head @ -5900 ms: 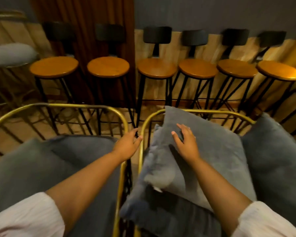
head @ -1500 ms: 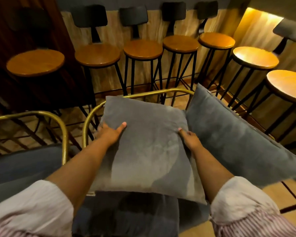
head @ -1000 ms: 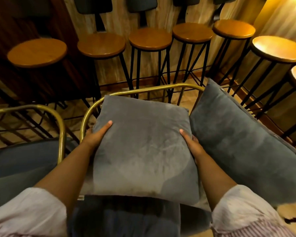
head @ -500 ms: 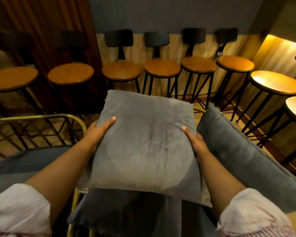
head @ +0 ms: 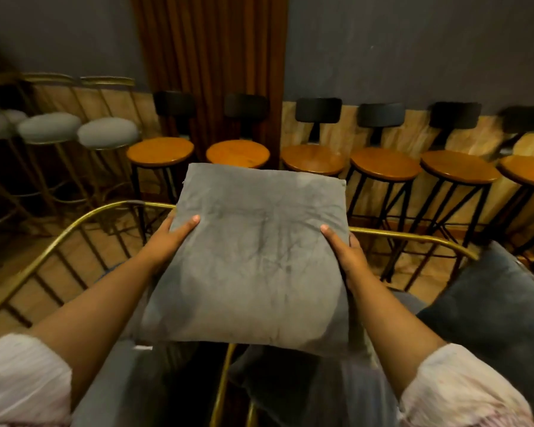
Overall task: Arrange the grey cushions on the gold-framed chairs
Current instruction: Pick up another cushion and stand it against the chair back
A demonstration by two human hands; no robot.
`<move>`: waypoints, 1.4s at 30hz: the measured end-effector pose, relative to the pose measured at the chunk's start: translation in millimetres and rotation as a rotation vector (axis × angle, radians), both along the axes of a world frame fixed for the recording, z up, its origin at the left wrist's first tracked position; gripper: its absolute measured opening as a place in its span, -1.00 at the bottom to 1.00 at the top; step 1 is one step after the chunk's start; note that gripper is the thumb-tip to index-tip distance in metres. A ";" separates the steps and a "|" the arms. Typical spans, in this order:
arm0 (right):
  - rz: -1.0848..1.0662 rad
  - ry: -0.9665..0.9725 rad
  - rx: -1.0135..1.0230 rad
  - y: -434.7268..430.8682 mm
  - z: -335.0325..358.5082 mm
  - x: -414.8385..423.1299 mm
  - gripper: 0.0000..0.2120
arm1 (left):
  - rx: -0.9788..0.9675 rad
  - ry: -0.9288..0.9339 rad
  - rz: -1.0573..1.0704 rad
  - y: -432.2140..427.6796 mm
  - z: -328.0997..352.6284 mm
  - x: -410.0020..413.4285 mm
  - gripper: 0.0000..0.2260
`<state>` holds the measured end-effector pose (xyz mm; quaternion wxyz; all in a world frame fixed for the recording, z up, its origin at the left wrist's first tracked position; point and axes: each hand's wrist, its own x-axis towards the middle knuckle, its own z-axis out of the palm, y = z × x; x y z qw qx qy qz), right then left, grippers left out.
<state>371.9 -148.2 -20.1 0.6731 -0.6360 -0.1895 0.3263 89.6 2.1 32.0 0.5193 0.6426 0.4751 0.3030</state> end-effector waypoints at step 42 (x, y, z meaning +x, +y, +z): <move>-0.084 -0.113 -0.132 368.3 -215.7 -164.4 0.12 | 0.037 0.086 -0.101 437.8 -245.5 -140.0 0.11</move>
